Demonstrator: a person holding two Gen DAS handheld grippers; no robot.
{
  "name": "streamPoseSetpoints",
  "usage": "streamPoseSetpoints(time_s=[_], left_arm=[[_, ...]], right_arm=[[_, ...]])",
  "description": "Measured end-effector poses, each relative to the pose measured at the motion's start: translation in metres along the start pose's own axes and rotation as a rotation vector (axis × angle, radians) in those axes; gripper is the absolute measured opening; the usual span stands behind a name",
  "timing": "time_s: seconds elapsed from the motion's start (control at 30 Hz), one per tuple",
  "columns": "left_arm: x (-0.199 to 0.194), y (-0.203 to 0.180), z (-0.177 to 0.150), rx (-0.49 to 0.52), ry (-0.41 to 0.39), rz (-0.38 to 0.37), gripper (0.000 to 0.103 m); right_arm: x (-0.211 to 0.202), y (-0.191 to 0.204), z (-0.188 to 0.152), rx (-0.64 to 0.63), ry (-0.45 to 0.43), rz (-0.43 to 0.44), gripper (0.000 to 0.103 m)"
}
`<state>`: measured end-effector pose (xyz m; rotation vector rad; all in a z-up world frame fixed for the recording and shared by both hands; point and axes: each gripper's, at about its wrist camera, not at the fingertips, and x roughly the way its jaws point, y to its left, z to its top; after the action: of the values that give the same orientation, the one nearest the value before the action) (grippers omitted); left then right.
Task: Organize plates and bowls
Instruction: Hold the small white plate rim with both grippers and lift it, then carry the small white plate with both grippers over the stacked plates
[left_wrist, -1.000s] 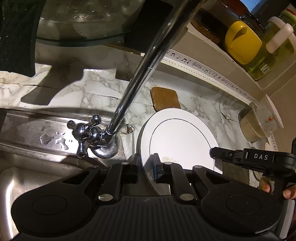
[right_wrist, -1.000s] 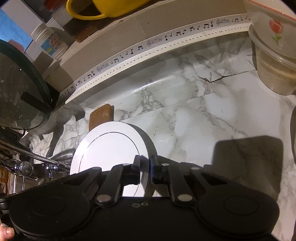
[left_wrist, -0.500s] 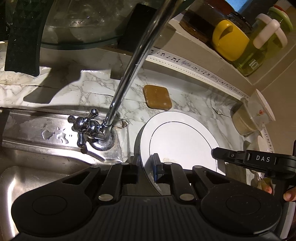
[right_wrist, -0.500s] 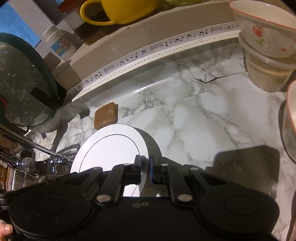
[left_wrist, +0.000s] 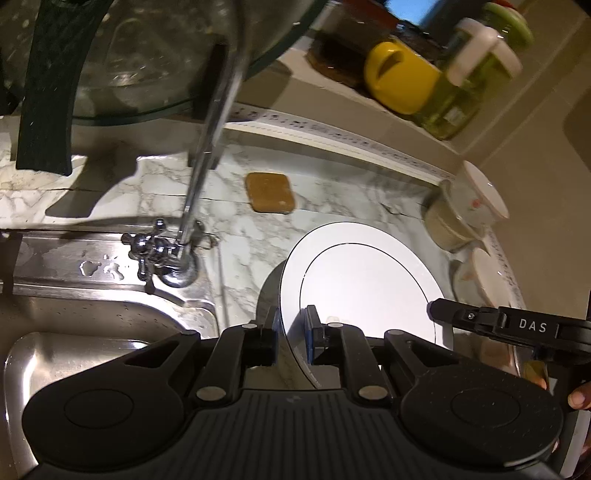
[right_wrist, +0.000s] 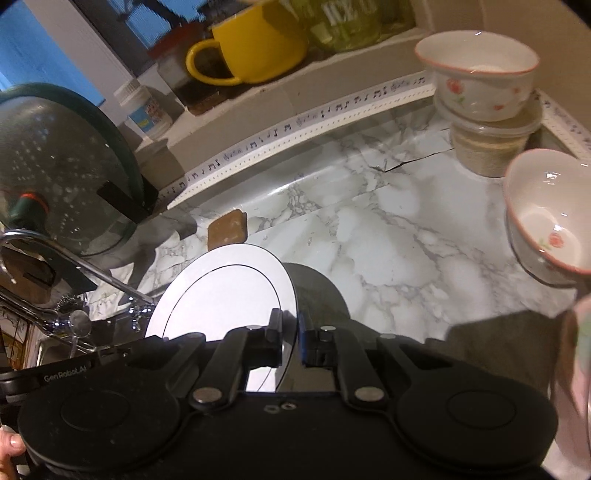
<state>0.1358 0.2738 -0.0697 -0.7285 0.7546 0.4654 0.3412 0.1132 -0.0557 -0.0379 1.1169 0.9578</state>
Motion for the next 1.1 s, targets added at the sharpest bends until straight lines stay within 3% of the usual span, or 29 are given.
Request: streamPoseSetpoints(time_s=[0.4,1.1], left_arm=[[-0.023,-0.027,-0.028,0.079,0.043,-0.067,0.012],[-0.037,-0.076,-0.087,0.245,0.146,-0.141,0.012]], right_arm=[[-0.065,-0.005,-0.044,0.085,-0.070,-0.025,0.008],[-0.141,-0.031,-0.131,0.239,-0.143,-0.091,0.008]])
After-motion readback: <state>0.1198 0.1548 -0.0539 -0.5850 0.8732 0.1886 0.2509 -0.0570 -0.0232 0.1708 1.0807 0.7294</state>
